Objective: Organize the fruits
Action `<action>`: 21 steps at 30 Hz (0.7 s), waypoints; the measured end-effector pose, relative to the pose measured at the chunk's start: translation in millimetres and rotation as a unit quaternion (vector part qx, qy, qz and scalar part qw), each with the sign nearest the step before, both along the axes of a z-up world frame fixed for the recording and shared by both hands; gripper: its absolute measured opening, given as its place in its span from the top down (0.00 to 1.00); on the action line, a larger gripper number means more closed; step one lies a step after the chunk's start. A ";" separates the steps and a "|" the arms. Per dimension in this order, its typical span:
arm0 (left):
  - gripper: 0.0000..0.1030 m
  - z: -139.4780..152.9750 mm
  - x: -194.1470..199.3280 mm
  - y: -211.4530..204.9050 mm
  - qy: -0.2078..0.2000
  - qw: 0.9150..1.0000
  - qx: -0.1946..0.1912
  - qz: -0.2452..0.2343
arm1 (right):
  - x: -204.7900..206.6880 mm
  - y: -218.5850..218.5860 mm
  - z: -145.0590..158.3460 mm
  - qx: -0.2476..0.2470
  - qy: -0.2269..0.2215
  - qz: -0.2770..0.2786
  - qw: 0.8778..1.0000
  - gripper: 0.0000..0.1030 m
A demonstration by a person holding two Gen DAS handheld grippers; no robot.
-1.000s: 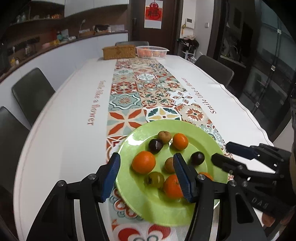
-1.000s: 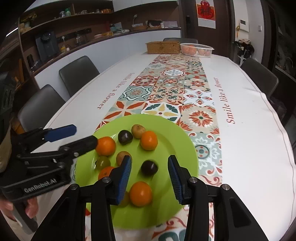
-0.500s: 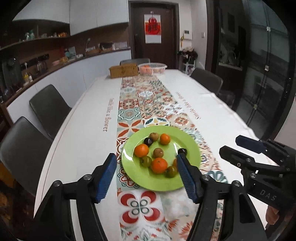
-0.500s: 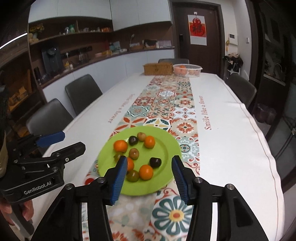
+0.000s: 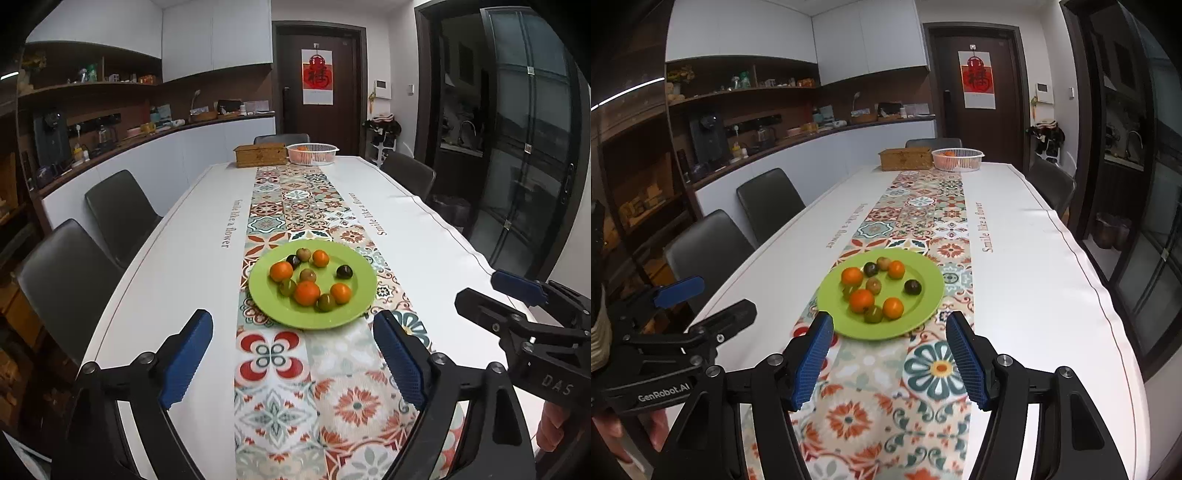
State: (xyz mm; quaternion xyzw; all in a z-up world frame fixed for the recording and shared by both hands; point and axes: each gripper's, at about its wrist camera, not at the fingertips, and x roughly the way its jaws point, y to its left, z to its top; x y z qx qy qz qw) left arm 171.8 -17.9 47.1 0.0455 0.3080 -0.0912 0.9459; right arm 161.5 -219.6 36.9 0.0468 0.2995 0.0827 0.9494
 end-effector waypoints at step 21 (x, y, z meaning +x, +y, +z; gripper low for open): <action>0.02 0.6 -73.5 4.9 -0.030 0.999 -0.009 0.005 | -82.1 0.7 -5.3 -0.006 -0.024 -0.009 1.000 0.32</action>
